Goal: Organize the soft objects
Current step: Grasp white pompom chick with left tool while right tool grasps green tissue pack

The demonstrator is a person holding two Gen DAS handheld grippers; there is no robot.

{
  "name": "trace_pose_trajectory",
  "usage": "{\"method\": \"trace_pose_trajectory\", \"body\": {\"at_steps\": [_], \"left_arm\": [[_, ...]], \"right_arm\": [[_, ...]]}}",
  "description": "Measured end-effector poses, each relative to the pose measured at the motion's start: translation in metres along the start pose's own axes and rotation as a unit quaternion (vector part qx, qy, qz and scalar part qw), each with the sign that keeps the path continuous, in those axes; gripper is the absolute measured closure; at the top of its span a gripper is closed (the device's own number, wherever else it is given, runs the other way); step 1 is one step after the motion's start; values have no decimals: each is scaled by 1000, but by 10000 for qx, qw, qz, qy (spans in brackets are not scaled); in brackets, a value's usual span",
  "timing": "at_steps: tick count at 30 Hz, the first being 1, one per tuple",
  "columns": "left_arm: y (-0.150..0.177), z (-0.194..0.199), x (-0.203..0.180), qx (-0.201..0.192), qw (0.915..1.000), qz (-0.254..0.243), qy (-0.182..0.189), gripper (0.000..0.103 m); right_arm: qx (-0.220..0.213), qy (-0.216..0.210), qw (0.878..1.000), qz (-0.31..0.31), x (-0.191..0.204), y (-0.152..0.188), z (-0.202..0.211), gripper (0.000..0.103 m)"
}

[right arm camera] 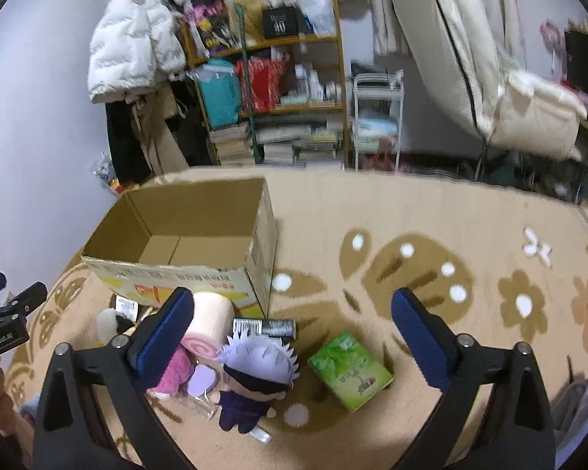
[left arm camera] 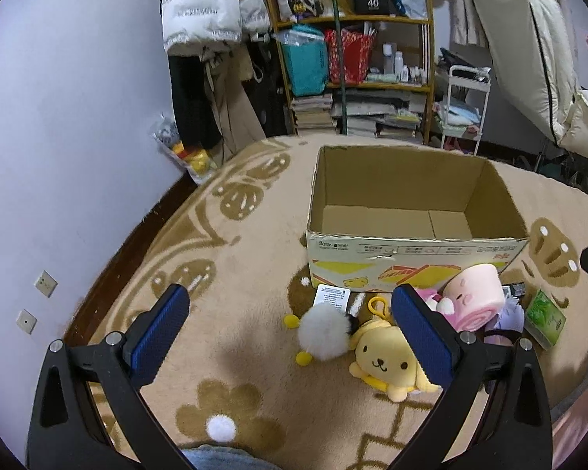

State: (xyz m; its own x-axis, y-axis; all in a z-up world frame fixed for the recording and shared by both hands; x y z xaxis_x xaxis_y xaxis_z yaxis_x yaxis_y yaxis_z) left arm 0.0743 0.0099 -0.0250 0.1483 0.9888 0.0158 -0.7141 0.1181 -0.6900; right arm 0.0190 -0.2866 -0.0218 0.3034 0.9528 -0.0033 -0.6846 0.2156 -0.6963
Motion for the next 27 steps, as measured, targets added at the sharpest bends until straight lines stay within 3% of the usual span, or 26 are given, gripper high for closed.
{"method": "trace_pose_trajectory", "body": {"at_steps": [6,13,22,27], "left_arm": [[-6,-33,6,436,9989,193,7,1],[0,-75,8,1117,9935,227,-30,1],[16,-112,4,1846,9827,105,-135,1],[22,-124,9,2070,9779,210,-186,1]], "right_arm": [[808,53,9961,-356,-13,1,-37,0],[1772,-3,9815,-722,-23,12,-83,0],[2590,192,9609,-959,-31,32,-118,0],[2743,405,9540,-1142,-38,38,-129,0]]}}
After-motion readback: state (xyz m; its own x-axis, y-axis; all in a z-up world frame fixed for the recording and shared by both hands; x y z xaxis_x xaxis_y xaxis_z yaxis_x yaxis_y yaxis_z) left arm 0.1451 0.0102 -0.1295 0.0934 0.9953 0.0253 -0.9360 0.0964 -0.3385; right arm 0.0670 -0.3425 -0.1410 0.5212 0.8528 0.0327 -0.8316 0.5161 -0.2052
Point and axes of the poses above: each gripper's, at about its wrist camera, not at the fingertips, and z roughly against the way its jaws point, x to its left, y to its underside, the point moved 1 cm from there along -z, roughly the way its jaws point, and after that the axes turned 11 degrees about y, right-handed, at the moved point
